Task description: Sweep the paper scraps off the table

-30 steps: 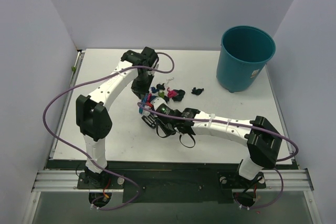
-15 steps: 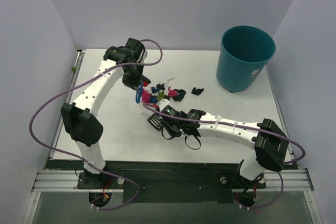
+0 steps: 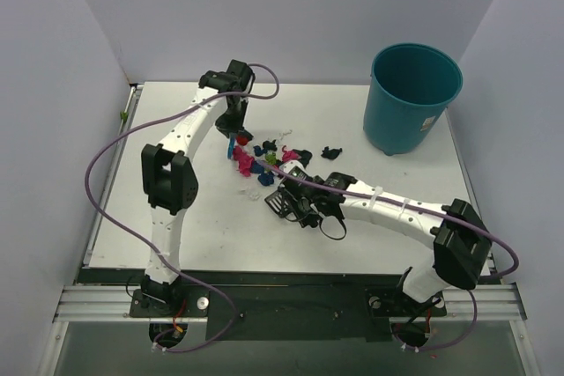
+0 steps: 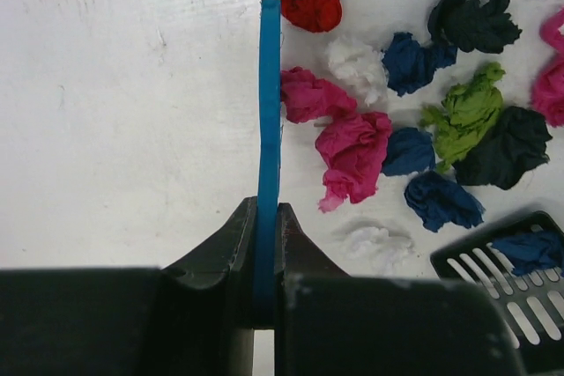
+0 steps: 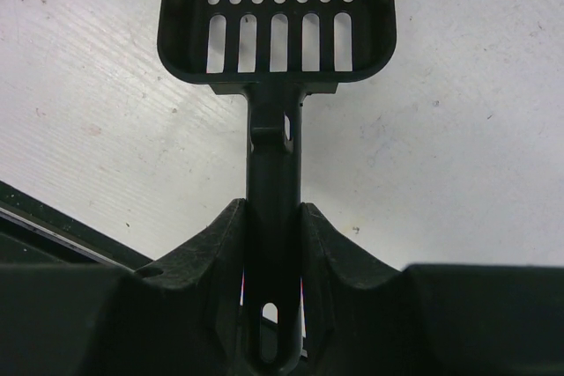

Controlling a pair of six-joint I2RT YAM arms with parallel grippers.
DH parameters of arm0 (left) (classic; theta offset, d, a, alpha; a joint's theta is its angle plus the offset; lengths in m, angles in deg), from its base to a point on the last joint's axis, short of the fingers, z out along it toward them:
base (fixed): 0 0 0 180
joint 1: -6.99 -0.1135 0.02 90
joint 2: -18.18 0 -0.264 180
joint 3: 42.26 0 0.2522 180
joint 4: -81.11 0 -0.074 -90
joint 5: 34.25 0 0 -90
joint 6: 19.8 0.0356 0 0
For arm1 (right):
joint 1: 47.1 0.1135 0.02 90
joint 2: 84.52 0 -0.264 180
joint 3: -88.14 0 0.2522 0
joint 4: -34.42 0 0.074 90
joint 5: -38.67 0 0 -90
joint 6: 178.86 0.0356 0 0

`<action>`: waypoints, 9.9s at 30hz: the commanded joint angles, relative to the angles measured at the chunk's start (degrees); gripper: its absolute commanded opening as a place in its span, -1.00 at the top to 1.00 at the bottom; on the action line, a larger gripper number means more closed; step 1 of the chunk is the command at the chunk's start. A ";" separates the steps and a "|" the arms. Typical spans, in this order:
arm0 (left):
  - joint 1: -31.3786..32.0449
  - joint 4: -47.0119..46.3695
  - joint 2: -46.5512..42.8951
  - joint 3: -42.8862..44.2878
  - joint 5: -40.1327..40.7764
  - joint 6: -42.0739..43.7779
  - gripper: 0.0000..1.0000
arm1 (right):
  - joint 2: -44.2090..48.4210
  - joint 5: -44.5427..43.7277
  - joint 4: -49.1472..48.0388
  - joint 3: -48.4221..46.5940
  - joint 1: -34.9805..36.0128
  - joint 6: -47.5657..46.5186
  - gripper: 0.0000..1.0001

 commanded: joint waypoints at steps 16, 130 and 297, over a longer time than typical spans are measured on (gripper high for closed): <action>5.44 0.41 0.16 -5.71 -16.58 4.46 1.00 | -15.17 4.18 5.98 -18.20 -4.53 -3.18 1.00; -2.81 -31.41 -57.33 -65.22 -21.76 -4.07 1.00 | 7.85 38.63 -95.27 9.92 -65.35 84.01 1.00; 14.06 10.51 1.29 -2.91 -8.67 23.88 1.00 | -2.60 1.35 2.55 -3.97 -0.57 -5.37 1.00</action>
